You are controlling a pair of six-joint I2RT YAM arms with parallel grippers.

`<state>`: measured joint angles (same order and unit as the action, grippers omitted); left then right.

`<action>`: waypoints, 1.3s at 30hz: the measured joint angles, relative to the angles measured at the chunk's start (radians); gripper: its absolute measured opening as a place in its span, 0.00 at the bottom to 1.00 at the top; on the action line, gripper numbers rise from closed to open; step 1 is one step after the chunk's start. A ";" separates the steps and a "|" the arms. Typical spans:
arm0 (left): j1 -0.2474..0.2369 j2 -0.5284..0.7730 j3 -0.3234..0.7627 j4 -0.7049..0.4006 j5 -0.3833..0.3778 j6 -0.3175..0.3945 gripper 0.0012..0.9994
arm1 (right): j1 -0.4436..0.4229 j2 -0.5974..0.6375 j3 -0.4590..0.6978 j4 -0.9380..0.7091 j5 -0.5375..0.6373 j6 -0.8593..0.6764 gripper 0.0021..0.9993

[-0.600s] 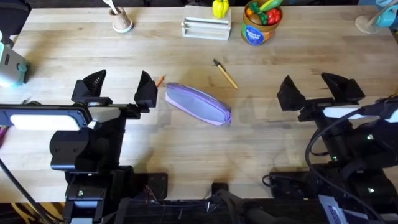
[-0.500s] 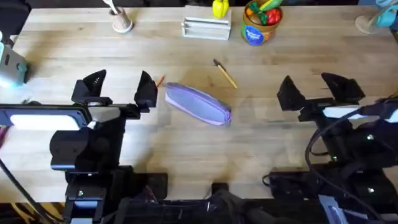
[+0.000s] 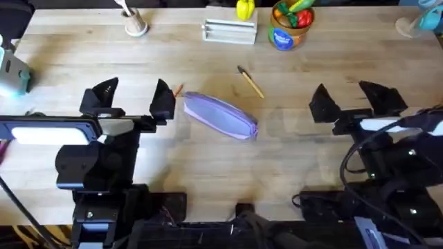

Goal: Unzip the bag, pick up the pens from the table one at a time and place them inside, then zip the bag closed.

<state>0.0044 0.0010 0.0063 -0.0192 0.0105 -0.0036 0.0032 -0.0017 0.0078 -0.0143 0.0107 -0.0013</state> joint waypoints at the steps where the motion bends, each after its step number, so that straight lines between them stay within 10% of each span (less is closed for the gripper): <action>1: 0.000 0.000 0.000 0.000 0.000 0.000 0.99 | 0.000 0.000 0.000 0.001 0.001 0.000 1.00; 13: 0.000 0.049 0.129 -0.227 0.161 0.162 0.99 | 0.000 0.064 0.222 -0.430 -0.009 0.001 1.00; 27: 0.000 0.611 0.793 -0.694 0.307 0.669 0.99 | -0.001 0.496 0.910 -0.853 -0.060 0.031 1.00; 39: 0.000 1.013 0.988 -0.887 0.299 1.082 0.99 | -0.002 0.566 0.979 -0.952 -0.241 0.054 1.00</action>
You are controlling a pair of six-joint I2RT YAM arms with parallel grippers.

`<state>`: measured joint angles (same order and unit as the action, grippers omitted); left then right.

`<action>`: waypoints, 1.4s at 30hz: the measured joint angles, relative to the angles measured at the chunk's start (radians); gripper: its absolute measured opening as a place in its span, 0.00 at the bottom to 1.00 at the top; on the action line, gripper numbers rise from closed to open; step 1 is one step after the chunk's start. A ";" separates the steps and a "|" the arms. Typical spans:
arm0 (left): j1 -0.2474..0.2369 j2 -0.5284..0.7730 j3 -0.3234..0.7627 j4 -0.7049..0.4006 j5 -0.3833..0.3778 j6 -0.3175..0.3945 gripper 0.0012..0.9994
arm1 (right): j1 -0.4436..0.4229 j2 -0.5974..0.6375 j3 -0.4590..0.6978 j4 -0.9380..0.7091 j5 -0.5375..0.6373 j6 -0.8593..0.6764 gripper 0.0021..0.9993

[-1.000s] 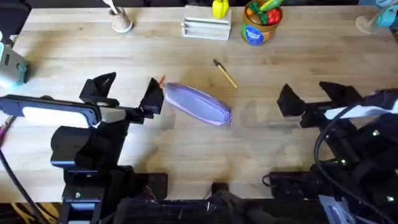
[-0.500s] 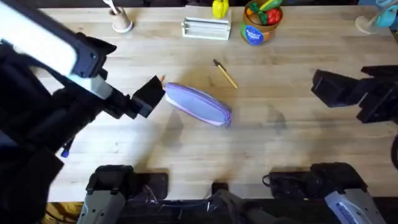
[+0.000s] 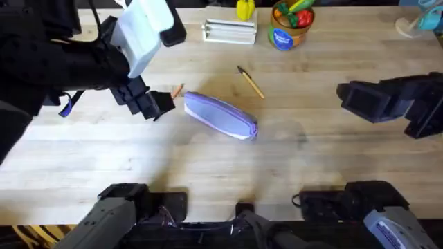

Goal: Unzip the bag, pick up the pens from the table one at a time and place them inside, then zip the bag closed.

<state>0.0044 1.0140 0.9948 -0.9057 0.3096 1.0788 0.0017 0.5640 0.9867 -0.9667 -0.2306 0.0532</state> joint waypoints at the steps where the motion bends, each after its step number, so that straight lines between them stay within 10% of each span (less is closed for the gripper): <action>1: 0.000 0.012 0.002 -0.010 0.000 0.011 0.99 | 0.000 0.000 0.000 -0.003 -0.009 0.001 1.00; 12: 0.000 0.318 0.010 -0.108 0.219 0.516 0.99 | 0.000 0.000 0.000 -0.006 -0.048 0.010 1.00; 42: 0.000 0.519 0.011 -0.104 0.360 0.567 0.99 | 0.000 0.000 0.000 -0.006 -0.048 0.015 1.00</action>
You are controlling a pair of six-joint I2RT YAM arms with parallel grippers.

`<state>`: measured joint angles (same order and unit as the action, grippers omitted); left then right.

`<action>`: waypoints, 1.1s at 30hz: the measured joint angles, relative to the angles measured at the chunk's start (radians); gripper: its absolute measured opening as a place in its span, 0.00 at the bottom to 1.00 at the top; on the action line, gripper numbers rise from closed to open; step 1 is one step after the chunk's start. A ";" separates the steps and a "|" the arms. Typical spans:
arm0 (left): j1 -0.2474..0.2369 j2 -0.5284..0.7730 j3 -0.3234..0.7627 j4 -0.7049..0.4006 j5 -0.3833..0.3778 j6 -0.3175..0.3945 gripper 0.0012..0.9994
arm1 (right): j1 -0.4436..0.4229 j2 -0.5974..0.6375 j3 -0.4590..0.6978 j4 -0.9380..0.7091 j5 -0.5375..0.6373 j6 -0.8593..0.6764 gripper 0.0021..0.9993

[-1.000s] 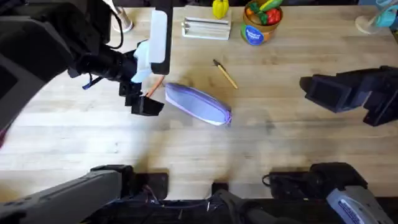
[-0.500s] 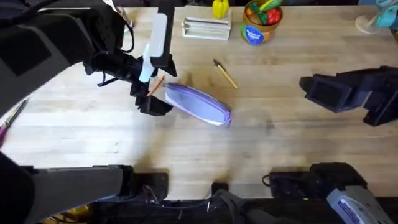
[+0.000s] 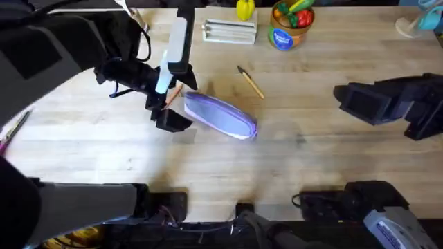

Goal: Unzip the bag, pick up the pens from the table one at a time and place them inside, then zip the bag closed.

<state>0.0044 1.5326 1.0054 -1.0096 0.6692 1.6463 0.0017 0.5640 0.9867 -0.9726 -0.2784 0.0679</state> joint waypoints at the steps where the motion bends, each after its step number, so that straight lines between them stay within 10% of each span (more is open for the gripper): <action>1: 0.000 0.000 0.000 0.000 -0.002 0.000 0.99 | 0.000 0.000 0.000 0.000 0.000 0.000 1.00; 8: 0.000 0.000 0.000 0.005 -0.016 0.000 0.99 | 0.000 0.000 0.000 0.000 0.000 0.000 1.00; 15: 0.001 0.000 0.008 0.021 -0.027 0.004 0.07 | 0.000 0.000 0.000 0.000 0.000 0.000 1.00; 25: 0.001 0.000 0.008 0.014 -0.031 0.007 0.04 | 0.000 0.000 -0.006 -0.039 -0.026 0.197 1.00; 33: 0.001 0.000 0.008 0.018 -0.031 0.007 0.04 | 0.006 0.000 -0.244 -0.015 -0.183 0.221 1.00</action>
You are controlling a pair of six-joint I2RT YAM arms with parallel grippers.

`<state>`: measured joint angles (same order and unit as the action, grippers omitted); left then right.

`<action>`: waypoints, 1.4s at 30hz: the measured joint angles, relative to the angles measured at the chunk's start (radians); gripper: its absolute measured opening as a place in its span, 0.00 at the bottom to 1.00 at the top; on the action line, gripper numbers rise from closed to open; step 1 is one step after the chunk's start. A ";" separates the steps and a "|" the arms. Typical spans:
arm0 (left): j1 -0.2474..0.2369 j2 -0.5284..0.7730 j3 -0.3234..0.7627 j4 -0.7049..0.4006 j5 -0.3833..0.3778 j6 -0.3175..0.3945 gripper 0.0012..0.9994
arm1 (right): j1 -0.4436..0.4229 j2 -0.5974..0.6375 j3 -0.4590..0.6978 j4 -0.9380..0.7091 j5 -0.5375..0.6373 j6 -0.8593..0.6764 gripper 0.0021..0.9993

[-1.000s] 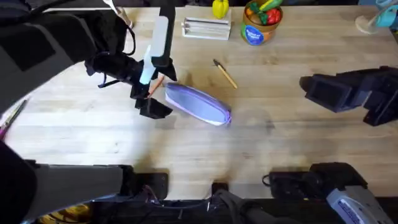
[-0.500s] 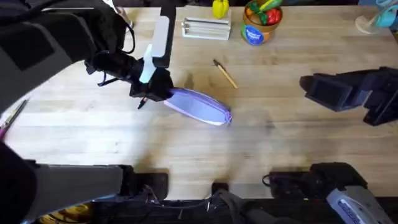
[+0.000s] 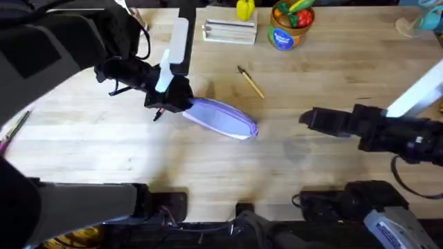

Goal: Unzip the bag, pick up the pens from the table one at a time and place them inside, then zip the bag closed.

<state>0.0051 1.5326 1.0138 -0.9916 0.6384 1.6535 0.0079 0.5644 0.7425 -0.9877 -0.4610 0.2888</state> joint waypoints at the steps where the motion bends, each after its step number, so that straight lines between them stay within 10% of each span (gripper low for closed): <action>1: 0.000 0.000 0.000 0.000 0.000 0.000 0.04 | 0.008 0.000 -0.028 0.019 -0.009 -0.001 1.00; 23: 0.000 0.000 0.000 0.000 0.000 0.000 0.04 | 0.467 0.141 -0.130 0.325 0.086 -0.031 1.00; 42: 0.000 0.000 0.000 0.000 0.000 0.000 0.04 | 0.499 0.561 -0.132 0.561 0.093 -0.059 1.00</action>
<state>0.0051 1.5326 1.0138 -0.9916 0.6388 1.6535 0.5067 1.1258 0.6106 -0.4263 -0.3679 0.2302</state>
